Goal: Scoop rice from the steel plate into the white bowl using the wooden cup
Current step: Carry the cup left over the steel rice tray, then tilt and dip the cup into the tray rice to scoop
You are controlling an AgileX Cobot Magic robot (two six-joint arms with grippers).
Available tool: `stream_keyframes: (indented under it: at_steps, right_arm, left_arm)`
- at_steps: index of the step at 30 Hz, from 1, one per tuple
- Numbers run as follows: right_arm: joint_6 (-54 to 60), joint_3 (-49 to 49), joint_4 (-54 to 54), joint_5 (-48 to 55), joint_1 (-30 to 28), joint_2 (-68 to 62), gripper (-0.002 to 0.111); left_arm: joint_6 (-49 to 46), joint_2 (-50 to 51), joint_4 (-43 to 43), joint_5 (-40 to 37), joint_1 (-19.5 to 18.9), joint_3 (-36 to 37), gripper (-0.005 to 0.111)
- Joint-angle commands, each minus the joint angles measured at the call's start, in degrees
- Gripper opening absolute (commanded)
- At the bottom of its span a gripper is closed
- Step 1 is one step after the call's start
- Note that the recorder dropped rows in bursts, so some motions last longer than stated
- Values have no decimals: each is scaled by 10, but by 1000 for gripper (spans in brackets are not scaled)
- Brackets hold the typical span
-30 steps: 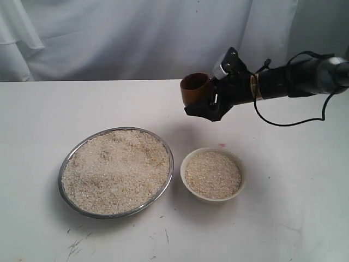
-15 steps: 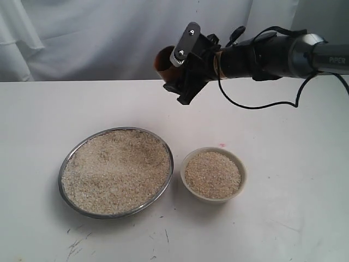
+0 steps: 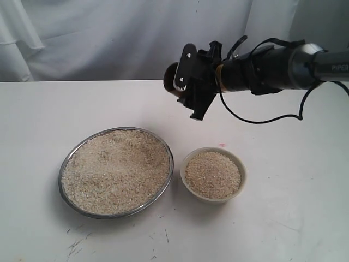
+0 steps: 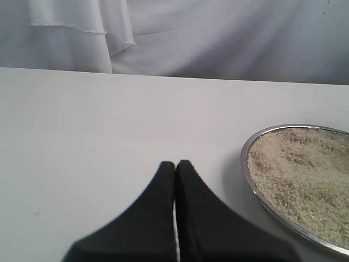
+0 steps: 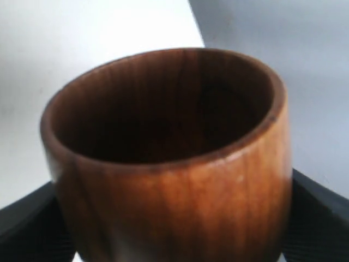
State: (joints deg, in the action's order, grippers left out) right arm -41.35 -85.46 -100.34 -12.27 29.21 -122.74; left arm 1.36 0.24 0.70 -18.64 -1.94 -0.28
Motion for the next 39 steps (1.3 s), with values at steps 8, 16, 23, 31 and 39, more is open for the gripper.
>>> stream_keyframes:
  at_steps: [8, 16, 23, 31, 39]
  right_arm:
    - [219, 76, 20, 137, 97, 42, 0]
    - [314, 76, 16, 216, 169, 40, 0]
    - [392, 76, 18, 276, 216, 38, 0]
    - [469, 76, 24, 287, 246, 21, 0]
    - [497, 28, 31, 305, 242, -37, 0]
  left_arm:
    - [0, -2, 0, 4, 2, 3, 0]
    - [0, -2, 0, 4, 2, 3, 0]
    - [0, -2, 0, 4, 2, 3, 0]
    - [0, -2, 0, 4, 2, 3, 0]
    - [0, -2, 0, 4, 2, 3, 0]
